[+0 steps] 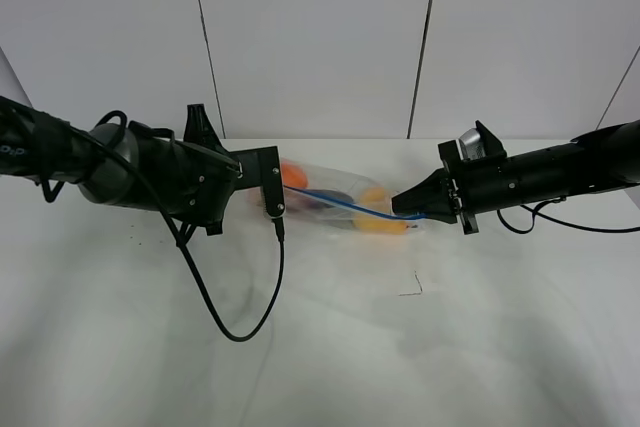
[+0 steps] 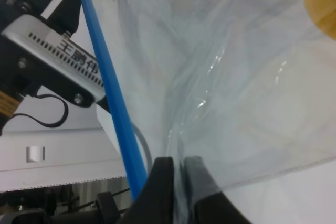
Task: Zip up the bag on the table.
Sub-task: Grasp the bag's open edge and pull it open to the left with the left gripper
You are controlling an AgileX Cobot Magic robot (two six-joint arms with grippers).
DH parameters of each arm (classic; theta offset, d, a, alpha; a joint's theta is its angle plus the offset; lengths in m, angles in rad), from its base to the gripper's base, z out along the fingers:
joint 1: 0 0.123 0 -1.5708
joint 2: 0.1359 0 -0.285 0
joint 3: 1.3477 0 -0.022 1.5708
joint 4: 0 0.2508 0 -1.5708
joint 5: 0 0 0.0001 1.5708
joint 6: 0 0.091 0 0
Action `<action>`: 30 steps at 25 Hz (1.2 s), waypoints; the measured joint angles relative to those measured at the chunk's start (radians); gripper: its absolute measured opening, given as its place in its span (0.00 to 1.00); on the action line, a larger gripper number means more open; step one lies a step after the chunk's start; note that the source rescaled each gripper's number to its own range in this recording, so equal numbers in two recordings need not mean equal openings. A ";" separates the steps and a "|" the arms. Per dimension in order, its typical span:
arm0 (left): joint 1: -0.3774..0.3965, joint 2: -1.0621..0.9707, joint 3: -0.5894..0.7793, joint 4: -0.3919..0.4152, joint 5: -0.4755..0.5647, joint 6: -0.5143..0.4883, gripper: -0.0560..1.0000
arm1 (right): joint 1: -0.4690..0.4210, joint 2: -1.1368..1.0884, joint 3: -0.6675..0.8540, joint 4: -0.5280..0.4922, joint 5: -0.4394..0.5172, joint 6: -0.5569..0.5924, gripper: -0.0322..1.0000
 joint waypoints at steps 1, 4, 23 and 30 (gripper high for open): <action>0.004 0.000 0.000 -0.002 -0.002 0.000 0.05 | 0.000 0.000 0.000 0.001 0.000 0.000 0.03; 0.006 0.000 0.000 -0.002 -0.004 0.000 0.05 | 0.000 0.000 0.000 0.001 0.001 -0.001 0.03; 0.021 0.000 0.000 -0.034 0.023 -0.019 0.64 | 0.000 0.000 0.000 -0.026 0.001 -0.003 0.03; 0.021 0.000 0.000 -0.035 0.047 -0.052 0.74 | 0.000 0.000 0.000 -0.026 0.001 -0.003 0.03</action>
